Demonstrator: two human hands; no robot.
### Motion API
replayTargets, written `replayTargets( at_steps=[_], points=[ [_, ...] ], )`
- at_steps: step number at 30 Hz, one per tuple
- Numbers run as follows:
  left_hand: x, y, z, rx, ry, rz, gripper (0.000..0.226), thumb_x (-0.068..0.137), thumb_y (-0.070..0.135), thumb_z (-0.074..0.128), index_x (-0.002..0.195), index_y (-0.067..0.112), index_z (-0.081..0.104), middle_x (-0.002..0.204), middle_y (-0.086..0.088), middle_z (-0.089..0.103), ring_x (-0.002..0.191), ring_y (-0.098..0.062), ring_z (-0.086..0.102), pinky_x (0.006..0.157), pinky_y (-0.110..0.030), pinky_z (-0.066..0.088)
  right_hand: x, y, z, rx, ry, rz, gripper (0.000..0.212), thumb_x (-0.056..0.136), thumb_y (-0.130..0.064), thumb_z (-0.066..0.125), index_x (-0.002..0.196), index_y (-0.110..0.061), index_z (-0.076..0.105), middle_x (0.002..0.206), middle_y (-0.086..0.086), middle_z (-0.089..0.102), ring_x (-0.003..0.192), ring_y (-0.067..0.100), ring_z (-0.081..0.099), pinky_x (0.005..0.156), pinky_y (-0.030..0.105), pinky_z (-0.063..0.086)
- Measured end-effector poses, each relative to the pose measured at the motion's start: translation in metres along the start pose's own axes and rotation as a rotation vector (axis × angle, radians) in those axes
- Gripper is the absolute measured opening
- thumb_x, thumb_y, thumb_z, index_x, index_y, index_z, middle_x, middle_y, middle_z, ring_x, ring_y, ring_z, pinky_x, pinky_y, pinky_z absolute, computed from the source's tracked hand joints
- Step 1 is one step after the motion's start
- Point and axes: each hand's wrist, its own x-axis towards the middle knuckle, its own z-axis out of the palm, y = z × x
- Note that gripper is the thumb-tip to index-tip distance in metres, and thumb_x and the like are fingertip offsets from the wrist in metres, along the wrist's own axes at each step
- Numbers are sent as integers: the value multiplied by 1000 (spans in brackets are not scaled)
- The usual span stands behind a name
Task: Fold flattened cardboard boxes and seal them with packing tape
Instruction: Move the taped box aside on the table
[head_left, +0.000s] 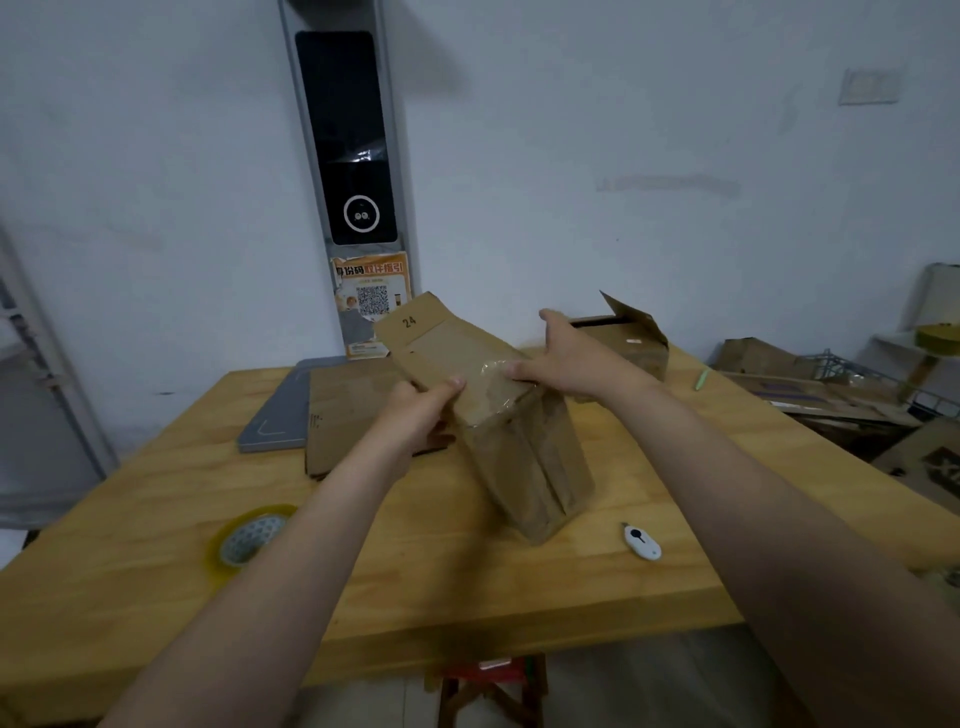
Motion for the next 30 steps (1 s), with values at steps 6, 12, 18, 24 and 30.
replayTargets(
  at_steps=[6, 12, 18, 24, 30],
  points=[
    [-24, 11, 5, 5, 19, 24, 25, 98, 21, 66, 122, 12, 66, 110, -8, 73, 101, -31, 71, 90, -51, 60, -26, -18, 4, 71, -3, -24, 40, 85, -35, 78, 120, -18, 68, 109, -4, 68, 96, 11, 63, 89, 31, 54],
    [-46, 48, -7, 55, -17, 284, 57, 91, 12, 74, 143, 19, 52, 134, 3, 62, 113, -19, 64, 99, -47, 55, -50, -34, -22, 211, 201, -109, 76, 76, -25, 88, 139, -22, 45, 117, -4, 60, 92, 10, 65, 84, 34, 58],
    [-69, 50, -24, 131, -115, 287, 132, 50, 58, 93, 158, 43, 20, 150, 5, 45, 131, -22, 53, 105, -50, 50, -79, -17, -20, 185, 94, -137, 134, 75, -14, 89, 158, -44, -12, 137, -1, 47, 97, 20, 66, 87, 37, 57],
    [-93, 27, -21, -72, -298, 97, 47, 103, 49, 51, 144, 26, 50, 130, 0, 68, 107, -20, 73, 90, -46, 58, -107, -6, 2, 379, 2, -122, 80, 81, -20, 84, 150, -31, 46, 140, -1, 57, 126, 13, 56, 103, 39, 52],
    [-98, 20, -13, 83, -92, 187, 27, 106, 28, 53, 129, 18, 63, 114, -1, 74, 107, -17, 68, 83, -42, 62, -116, -6, 12, 328, 139, -104, 23, 95, -32, 67, 115, -24, 75, 109, -15, 69, 109, 4, 62, 102, 36, 52]
  ],
)
